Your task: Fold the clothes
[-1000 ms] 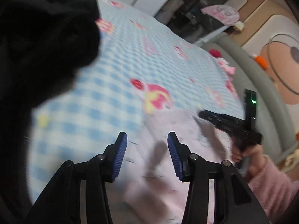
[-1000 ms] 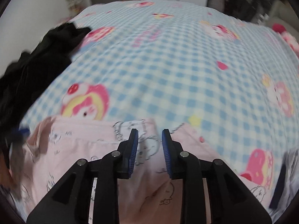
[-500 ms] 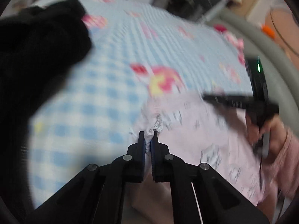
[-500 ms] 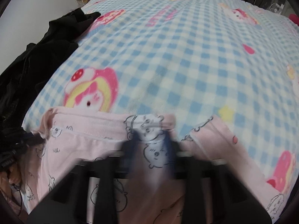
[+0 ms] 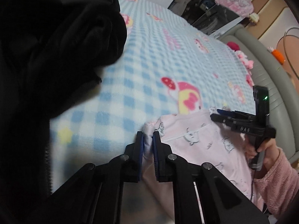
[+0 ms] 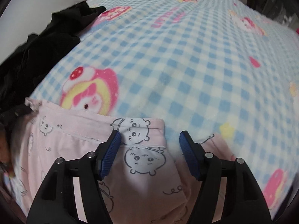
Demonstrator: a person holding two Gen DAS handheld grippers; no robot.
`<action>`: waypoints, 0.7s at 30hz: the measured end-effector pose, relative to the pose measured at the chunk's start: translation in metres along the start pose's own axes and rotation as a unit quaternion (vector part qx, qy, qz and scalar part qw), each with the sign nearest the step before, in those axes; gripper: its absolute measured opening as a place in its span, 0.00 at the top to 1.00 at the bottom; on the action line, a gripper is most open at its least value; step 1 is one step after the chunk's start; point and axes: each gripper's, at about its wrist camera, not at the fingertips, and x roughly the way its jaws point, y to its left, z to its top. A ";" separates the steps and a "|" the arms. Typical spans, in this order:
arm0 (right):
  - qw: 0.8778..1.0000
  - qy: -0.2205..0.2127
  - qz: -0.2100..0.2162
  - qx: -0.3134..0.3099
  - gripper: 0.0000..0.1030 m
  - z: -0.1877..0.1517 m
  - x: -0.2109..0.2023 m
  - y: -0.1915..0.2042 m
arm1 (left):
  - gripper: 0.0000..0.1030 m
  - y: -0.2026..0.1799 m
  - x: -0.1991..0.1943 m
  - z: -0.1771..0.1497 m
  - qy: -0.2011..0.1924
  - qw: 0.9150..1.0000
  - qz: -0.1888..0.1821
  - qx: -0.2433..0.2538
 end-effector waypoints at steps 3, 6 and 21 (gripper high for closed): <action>0.999 -0.011 0.026 -0.026 0.90 0.001 -0.005 0.018 | 0.90 0.001 -0.012 0.001 -0.019 1.000 0.008 -0.003; 0.999 -0.042 0.011 -0.032 0.91 0.007 -0.020 0.025 | 0.95 -0.001 -0.022 0.013 -0.034 0.999 0.023 0.000; 0.995 -0.060 -0.074 0.018 0.89 0.048 0.022 -0.005 | 0.91 0.001 0.048 0.053 0.030 0.995 0.094 0.029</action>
